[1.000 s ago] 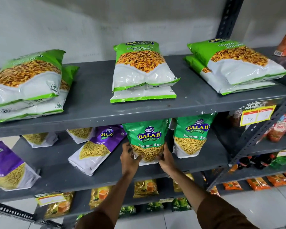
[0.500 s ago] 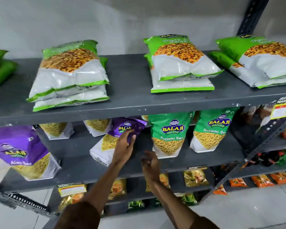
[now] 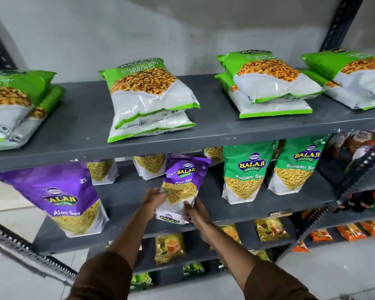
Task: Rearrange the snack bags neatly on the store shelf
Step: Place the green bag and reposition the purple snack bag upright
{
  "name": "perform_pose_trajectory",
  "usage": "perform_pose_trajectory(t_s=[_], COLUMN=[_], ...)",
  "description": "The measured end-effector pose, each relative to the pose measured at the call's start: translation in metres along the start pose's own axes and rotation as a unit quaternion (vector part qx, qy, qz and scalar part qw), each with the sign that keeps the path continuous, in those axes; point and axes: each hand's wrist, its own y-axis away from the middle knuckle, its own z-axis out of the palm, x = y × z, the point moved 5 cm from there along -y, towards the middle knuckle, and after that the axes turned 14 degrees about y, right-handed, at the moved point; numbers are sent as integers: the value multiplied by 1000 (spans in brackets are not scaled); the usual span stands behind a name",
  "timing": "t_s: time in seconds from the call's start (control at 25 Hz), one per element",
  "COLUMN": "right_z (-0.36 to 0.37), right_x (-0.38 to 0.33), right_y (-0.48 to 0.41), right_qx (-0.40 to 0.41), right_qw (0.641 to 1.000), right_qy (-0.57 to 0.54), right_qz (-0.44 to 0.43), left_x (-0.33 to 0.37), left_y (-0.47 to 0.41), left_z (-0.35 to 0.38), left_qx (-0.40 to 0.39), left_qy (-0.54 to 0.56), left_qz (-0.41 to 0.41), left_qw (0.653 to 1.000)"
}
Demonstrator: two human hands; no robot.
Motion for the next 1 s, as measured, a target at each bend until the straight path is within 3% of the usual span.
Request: perform_pose_trajectory(t_s=[0.2, 0.36, 0.72, 1.0], right_z=[-31, -45, -76, -76], right_x=[17, 20, -10, -12], right_y=[52, 102, 174, 181], right_qx=[-5, -33, -66, -51], right_qw=[996, 991, 978, 973], right_qy=[57, 64, 9, 23], right_qz=[-63, -115, -200, -224], left_x=[-39, -48, -20, -18], left_y=[61, 129, 235, 246], left_z=[-13, -20, -49, -49], left_qx=[19, 7, 67, 75], left_qy=[213, 258, 246, 235], left_qz=[-22, 73, 215, 220], left_qw=[977, 963, 943, 944])
